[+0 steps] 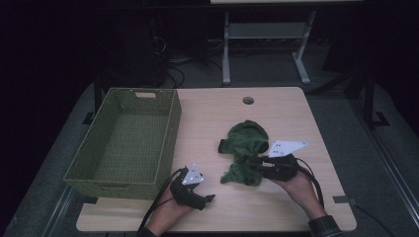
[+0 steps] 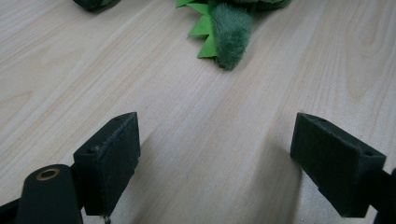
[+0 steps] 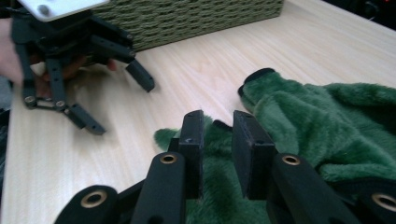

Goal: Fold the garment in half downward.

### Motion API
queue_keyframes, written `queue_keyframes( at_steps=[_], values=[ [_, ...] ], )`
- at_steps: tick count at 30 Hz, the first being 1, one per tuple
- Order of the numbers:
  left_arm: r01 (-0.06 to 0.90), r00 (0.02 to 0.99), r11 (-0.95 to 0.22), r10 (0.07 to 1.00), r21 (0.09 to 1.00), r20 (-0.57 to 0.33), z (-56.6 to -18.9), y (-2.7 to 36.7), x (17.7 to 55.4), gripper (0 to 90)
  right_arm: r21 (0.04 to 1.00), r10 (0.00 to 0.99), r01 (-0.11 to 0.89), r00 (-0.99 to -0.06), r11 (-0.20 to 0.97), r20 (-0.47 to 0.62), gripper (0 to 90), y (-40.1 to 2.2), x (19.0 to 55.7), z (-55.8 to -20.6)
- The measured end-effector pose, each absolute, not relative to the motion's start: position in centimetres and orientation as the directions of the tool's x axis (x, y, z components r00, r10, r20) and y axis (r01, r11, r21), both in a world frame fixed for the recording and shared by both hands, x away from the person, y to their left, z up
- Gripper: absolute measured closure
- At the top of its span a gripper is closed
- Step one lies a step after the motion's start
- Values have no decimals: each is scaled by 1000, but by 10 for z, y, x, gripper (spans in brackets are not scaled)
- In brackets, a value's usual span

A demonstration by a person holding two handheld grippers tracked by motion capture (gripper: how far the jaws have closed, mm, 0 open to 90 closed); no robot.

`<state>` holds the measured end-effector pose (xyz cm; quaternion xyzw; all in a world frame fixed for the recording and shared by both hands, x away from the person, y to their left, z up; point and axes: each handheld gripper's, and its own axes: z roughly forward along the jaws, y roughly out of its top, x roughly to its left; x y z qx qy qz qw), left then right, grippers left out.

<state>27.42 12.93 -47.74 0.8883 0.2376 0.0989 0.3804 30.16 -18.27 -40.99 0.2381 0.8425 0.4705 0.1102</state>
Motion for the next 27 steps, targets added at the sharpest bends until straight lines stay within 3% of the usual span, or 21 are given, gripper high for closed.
queue_keyframes(
  at_steps=[8,18,27],
  values=[
    [344,868,-599,496,723,-2,-477,129,274,152,838,601,374,-796,398,70,827,-196,314,-415],
    [346,869,-601,495,721,-4,-477,129,274,152,756,532,438,-835,487,141,830,-172,326,-448],
    [354,866,-602,501,715,-7,-476,127,276,150,737,524,443,-840,511,142,830,-167,326,-455]
  ],
)
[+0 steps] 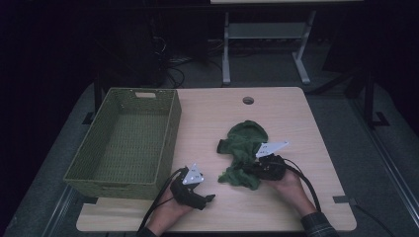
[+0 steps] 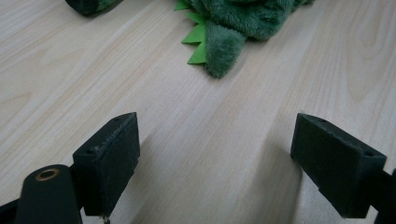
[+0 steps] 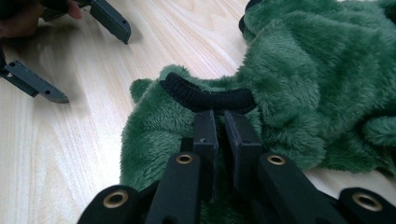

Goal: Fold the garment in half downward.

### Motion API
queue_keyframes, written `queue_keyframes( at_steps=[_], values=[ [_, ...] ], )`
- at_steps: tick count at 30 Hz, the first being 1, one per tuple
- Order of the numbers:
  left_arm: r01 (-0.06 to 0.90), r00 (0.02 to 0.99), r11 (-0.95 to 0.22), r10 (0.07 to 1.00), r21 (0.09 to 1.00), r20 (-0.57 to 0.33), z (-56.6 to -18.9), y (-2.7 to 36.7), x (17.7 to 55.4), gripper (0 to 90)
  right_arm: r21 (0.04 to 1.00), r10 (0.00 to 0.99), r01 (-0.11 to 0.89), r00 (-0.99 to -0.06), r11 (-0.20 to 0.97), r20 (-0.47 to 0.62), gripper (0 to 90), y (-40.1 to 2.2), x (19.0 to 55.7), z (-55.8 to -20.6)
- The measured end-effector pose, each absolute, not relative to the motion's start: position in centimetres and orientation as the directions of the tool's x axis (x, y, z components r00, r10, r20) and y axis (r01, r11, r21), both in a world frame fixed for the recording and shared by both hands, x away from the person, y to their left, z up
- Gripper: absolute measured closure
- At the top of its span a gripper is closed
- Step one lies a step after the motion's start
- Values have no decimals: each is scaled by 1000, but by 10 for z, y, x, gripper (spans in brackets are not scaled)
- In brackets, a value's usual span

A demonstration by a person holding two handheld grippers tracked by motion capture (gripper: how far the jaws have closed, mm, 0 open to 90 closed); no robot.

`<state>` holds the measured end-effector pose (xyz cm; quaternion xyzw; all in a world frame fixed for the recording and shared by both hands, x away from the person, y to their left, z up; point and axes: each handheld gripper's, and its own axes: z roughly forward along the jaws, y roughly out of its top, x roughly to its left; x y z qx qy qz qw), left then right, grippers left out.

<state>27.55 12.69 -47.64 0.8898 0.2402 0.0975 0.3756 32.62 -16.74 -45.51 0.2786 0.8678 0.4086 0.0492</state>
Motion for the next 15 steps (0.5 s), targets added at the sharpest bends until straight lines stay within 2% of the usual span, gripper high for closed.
queue_keyframes(
  at_steps=[5,9,15],
  values=[
    [346,869,-605,495,717,-2,-470,119,278,151,729,530,440,-839,525,125,820,-165,325,-456],
    [340,871,-592,491,731,-8,-457,114,285,154,743,551,439,-826,505,114,733,-170,323,-446],
    [340,872,-573,490,746,-21,-442,108,299,168,772,581,426,-809,472,92,666,-179,323,-432]
  ],
)
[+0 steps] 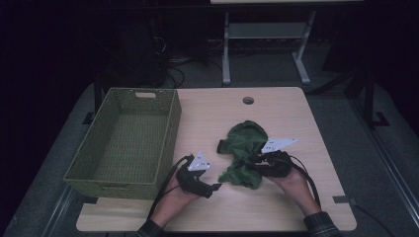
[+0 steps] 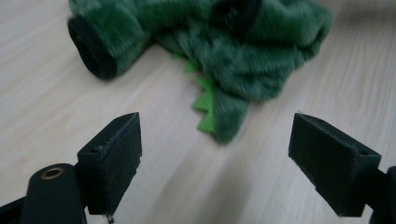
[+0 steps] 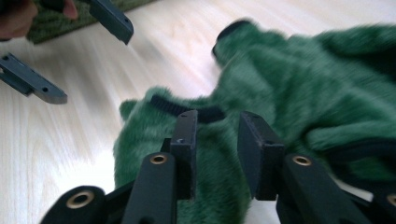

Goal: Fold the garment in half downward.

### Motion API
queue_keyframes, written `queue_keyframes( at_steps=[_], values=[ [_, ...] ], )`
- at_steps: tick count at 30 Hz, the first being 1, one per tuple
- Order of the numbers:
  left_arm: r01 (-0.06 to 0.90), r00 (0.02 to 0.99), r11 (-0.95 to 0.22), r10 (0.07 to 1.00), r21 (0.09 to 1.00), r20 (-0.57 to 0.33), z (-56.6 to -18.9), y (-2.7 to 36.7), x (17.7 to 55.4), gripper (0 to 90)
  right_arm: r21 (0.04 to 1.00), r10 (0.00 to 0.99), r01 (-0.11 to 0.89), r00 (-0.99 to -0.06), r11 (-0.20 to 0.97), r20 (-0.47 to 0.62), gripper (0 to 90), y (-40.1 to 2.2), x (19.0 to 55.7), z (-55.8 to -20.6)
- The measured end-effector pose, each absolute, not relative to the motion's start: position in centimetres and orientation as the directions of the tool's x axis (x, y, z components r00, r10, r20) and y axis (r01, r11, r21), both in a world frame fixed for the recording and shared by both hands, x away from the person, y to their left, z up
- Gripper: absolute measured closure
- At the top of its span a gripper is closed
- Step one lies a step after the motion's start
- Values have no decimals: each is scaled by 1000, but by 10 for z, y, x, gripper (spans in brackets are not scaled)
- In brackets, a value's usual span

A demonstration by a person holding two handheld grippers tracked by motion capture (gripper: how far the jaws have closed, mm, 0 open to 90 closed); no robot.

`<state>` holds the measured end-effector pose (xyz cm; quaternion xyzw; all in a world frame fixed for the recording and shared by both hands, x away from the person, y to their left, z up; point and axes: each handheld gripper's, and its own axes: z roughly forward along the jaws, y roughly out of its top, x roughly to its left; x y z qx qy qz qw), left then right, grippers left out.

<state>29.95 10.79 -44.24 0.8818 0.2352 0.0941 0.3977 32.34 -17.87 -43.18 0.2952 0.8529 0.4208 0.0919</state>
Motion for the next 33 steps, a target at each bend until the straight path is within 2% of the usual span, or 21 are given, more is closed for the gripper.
queue_keyframes(
  at_steps=[6,12,23,33],
  values=[
    [344,879,-568,475,748,-43,-429,98,318,169,784,628,432,-775,447,69,611,-185,329,-423],
    [314,888,-569,459,760,-23,-419,88,341,202,791,661,444,-747,422,67,573,-195,341,-414],
    [266,896,-569,444,778,19,-405,73,385,295,789,721,491,-687,368,90,556,-213,372,-401],
    [281,879,-551,476,786,19,-406,60,426,371,792,751,513,-652,332,107,570,-224,399,-401]
  ],
)
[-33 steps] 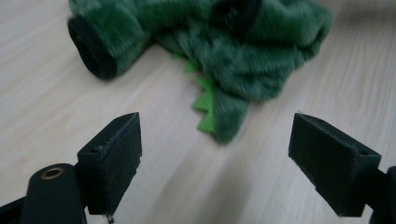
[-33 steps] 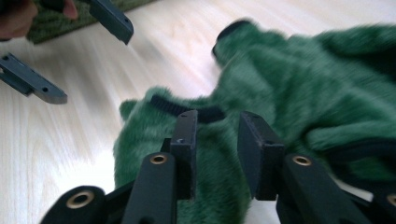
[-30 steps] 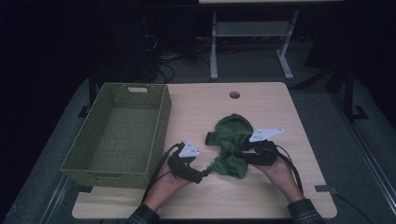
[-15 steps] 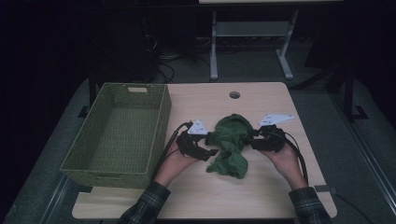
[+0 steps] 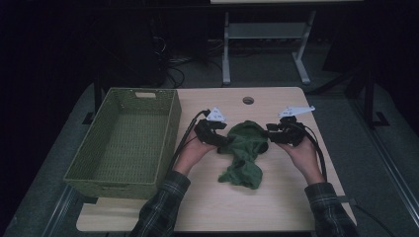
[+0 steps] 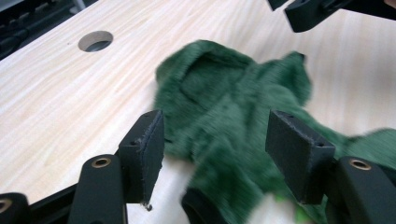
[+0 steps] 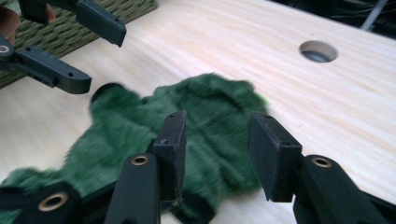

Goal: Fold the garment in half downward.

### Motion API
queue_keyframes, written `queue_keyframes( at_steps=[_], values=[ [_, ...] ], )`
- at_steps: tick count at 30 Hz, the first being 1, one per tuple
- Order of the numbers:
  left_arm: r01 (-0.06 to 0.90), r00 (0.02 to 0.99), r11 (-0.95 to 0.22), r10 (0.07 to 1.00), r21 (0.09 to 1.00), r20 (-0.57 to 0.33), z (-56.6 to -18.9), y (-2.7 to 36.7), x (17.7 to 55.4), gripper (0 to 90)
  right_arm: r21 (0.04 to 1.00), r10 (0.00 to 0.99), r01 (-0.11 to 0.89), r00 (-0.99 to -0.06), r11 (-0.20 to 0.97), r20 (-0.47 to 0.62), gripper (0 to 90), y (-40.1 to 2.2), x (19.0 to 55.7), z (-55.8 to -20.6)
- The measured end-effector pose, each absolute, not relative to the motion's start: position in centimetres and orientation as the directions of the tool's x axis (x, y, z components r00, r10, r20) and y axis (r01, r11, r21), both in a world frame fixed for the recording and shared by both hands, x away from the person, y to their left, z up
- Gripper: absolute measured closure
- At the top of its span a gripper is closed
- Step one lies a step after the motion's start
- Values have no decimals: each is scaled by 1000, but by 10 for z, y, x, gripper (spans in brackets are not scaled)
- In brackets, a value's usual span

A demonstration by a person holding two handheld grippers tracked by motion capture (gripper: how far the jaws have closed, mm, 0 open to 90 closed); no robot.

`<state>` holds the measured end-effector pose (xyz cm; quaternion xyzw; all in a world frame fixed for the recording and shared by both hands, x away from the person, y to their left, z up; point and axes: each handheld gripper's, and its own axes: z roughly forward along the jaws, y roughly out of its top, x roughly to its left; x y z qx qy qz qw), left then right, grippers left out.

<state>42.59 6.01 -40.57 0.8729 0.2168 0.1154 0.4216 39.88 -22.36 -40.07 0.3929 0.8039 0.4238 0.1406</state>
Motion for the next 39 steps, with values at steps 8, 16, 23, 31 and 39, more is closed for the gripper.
queue_keyframes(
  at_steps=[8,16,23,31,39],
  values=[
    [298,867,-566,498,769,31,-416,43,459,425,777,788,545,-607,316,106,571,-230,421,-417],
    [343,867,-585,497,735,-9,-445,31,483,434,753,802,575,-588,321,107,583,-229,437,-438],
    [370,861,-585,508,722,-30,-454,34,488,442,741,805,598,-579,307,133,587,-230,441,-460],
    [388,857,-603,514,697,-32,-464,35,492,497,744,804,584,-585,326,107,640,-226,442,-475],
    [375,867,-635,499,675,-12,-467,35,492,639,748,800,559,-597,358,64,761,-221,441,-479]
  ],
)
